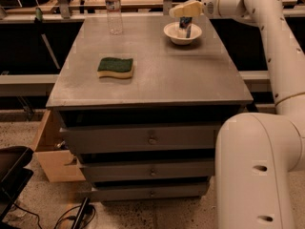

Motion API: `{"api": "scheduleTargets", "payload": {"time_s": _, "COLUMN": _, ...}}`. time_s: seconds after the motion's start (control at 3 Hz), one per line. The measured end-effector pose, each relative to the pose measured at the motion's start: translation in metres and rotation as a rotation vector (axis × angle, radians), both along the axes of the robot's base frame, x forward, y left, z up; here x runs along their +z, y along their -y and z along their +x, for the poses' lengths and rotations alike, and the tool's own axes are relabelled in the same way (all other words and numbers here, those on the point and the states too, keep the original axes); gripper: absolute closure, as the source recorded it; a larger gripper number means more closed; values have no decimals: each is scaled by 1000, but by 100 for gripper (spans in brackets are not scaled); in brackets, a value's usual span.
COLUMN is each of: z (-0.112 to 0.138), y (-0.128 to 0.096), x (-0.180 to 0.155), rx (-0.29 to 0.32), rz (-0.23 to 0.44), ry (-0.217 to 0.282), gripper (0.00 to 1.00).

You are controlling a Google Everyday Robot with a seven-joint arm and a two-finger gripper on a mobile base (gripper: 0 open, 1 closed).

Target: Pick redbull can from paper bowl and place on counter

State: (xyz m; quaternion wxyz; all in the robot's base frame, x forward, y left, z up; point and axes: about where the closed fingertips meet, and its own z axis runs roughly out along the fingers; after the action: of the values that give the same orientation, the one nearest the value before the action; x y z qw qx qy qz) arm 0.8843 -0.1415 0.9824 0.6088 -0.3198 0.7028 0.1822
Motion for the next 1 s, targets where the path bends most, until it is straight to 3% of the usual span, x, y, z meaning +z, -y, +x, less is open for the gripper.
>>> {"api": "scheduleTargets", "payload": {"time_s": 1.0, "z": 14, "y": -18, "x": -35, "rx": 32, "rz": 60, "ry": -88, "gripper": 0}}
